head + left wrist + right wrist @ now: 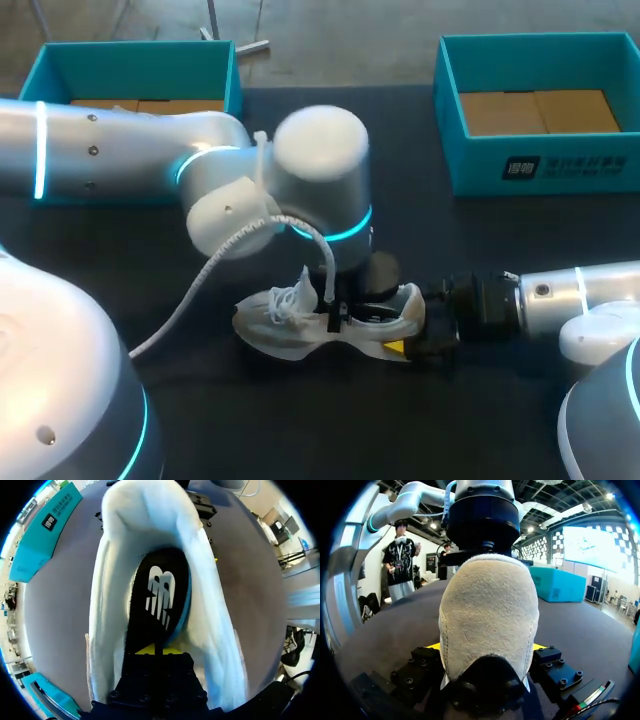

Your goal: Take the shoe out of the shoebox, open the shoe tongue, remove and reinsert the insole, then place the shoe into the shoebox

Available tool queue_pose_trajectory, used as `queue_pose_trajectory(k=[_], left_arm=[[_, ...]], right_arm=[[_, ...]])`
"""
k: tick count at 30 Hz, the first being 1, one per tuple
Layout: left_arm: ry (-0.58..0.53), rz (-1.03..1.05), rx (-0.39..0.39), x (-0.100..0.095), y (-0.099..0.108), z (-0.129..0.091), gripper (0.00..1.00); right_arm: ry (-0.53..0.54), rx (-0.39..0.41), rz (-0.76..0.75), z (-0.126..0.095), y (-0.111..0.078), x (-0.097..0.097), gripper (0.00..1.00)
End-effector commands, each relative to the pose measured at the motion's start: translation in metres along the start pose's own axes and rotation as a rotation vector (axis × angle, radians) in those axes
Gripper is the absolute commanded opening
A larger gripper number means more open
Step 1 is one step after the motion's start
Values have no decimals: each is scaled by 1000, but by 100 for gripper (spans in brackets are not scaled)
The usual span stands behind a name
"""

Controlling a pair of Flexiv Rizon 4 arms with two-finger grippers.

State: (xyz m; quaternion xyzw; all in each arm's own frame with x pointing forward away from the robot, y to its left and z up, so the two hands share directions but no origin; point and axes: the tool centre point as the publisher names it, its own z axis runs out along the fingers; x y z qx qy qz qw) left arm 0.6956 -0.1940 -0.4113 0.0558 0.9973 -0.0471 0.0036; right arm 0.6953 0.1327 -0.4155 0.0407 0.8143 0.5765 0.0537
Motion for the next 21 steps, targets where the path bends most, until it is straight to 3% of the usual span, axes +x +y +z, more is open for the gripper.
queue_pose_trajectory(k=[1,21], left_arm=[[92,9,99,-12,10,9,0],[289,48,322,2,12,-31,0]], right_arm=[[1,5,-1,2,2,2,0],[1,5,-1,2,2,2,0]])
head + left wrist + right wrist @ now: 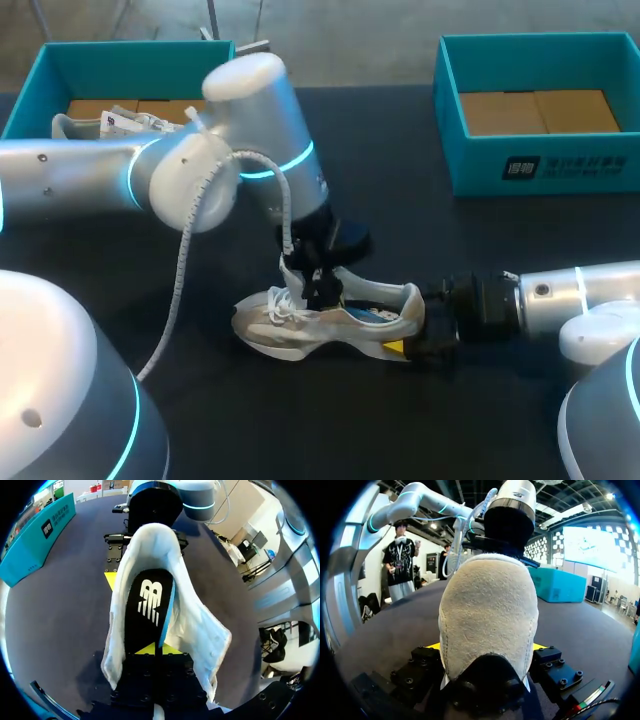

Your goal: Take the shoe out of the shoebox, open the shoe tongue, remove and reinsert the insole, then place the shoe into the shoebox

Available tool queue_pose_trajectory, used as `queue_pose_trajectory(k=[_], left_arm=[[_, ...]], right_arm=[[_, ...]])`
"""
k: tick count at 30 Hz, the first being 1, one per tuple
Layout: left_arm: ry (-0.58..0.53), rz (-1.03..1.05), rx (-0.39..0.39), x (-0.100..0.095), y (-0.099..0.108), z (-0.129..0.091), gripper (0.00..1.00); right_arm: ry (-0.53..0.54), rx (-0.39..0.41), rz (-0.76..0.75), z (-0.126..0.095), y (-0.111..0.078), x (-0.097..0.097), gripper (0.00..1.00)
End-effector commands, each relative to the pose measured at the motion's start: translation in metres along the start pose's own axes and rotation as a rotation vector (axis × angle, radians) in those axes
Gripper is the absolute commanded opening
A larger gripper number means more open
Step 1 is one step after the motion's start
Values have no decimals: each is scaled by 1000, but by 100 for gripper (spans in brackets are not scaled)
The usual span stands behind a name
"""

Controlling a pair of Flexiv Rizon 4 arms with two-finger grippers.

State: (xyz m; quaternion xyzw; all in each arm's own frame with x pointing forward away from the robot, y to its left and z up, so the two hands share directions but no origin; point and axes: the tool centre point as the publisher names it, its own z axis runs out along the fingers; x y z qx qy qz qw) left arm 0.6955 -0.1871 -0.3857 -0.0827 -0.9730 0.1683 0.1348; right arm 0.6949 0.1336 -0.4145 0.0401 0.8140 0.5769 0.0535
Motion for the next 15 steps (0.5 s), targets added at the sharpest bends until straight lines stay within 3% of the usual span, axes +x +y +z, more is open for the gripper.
queue_pose_trajectory(k=[1,15], left_arm=[[25,11,65,3,6,-7,0],[67,20,172,8,9,-21,0]], right_arm=[[0,7,0,1,0,1,0],[0,7,0,1,0,1,0]])
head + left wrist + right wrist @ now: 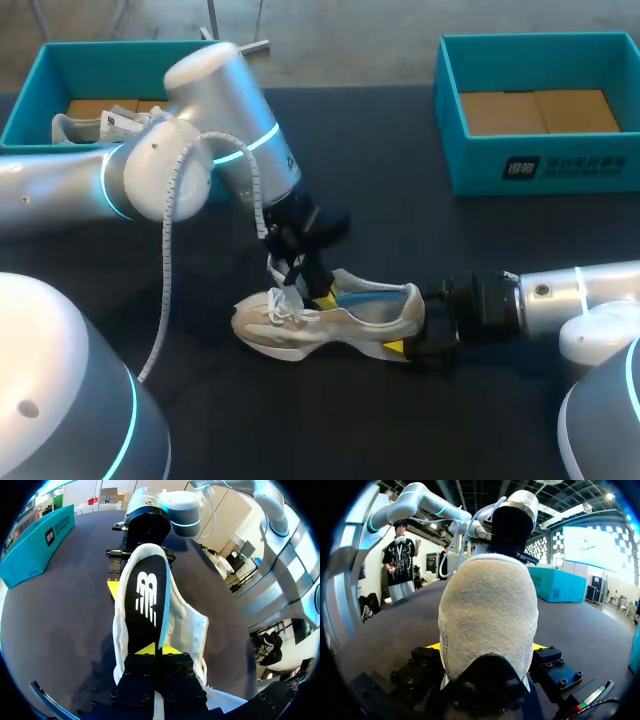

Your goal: Take the shoe out of the shoebox, open the shoe tongue, remove and reinsert the insole, then place the shoe into the shoebox

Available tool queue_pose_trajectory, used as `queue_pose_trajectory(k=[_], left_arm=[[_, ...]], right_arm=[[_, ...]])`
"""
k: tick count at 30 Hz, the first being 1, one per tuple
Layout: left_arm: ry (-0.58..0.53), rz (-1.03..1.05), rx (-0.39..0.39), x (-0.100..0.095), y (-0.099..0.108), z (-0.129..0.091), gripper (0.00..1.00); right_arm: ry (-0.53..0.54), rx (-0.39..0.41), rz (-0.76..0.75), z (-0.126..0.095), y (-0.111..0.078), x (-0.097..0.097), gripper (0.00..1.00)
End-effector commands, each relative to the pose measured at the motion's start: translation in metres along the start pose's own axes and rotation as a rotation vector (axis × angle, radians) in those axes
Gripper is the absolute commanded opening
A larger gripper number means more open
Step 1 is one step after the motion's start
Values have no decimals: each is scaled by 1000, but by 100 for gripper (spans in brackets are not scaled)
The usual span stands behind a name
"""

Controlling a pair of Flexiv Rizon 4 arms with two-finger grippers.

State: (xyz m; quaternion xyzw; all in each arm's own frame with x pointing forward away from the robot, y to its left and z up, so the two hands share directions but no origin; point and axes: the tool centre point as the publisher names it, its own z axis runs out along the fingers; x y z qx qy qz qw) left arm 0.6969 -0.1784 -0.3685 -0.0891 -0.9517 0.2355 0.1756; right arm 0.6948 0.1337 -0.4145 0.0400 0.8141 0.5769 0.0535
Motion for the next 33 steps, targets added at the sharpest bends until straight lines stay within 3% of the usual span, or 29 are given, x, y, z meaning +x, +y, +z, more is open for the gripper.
queue_pose_trajectory(k=[1,8,15,21,28,33], left_arm=[[-10,0,33,4,7,-4,0],[-26,23,42,10,0,-7,0],[-115,54,17,17,-12,-8,0],[-197,63,3,22,-21,-11,45],[-274,78,-7,25,-27,-18,50],[-330,102,-9,28,-33,-24,61]], right_arm=[[0,7,0,1,0,1,0],[0,7,0,1,0,1,0],[0,7,0,1,0,1,0],[0,7,0,1,0,1,0],[0,7,0,1,0,1,0],[0,7,0,1,0,1,0]])
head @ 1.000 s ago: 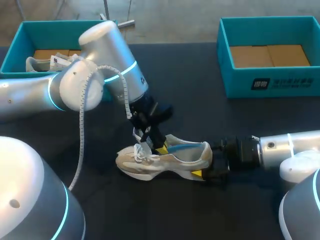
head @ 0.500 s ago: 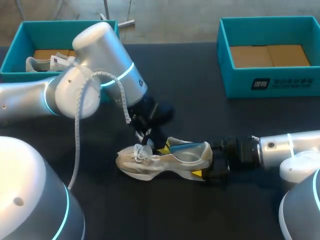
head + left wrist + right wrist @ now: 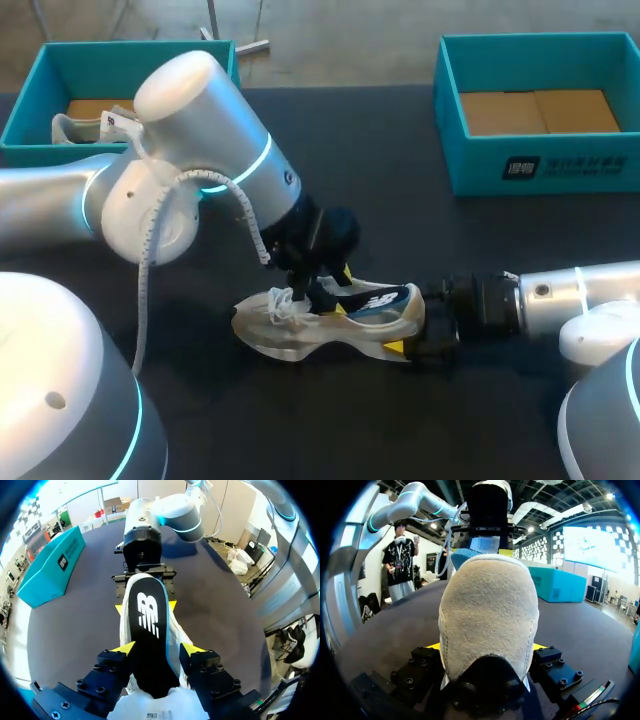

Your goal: Take the shoe out of the shoebox, open the shoe tongue, remove and reinsert the insole, then place the shoe into the shoebox

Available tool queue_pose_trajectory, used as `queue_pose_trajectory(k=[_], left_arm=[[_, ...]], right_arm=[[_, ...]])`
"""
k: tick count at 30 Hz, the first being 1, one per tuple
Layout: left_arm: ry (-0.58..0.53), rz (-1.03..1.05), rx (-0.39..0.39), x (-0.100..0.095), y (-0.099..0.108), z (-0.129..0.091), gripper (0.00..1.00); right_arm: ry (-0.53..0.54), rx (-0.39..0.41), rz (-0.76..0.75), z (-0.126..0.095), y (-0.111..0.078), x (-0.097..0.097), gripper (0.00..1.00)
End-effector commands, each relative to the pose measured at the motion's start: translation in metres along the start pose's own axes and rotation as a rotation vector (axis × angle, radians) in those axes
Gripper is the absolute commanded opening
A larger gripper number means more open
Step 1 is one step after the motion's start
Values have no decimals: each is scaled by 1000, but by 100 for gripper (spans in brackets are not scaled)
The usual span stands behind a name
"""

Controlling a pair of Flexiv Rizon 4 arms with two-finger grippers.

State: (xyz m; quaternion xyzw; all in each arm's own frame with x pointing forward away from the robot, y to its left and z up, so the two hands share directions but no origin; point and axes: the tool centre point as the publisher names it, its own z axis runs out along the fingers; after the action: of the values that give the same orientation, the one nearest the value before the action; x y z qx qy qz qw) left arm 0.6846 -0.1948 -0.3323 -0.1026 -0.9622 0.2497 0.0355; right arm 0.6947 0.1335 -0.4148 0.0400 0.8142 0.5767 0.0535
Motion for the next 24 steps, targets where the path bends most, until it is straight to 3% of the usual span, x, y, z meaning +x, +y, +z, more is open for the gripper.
queue_pose_trajectory(k=[1,7,15,24], left_arm=[[-73,13,-5,9,-3,-9,62],[-150,49,-25,12,-17,-7,60],[-137,68,-24,13,-28,-1,60],[-222,59,-89,10,-36,16,57]], right_arm=[[0,6,0,2,1,1,0],[0,6,0,2,1,1,0],[0,6,0,2,1,1,0],[0,6,0,2,1,1,0]])
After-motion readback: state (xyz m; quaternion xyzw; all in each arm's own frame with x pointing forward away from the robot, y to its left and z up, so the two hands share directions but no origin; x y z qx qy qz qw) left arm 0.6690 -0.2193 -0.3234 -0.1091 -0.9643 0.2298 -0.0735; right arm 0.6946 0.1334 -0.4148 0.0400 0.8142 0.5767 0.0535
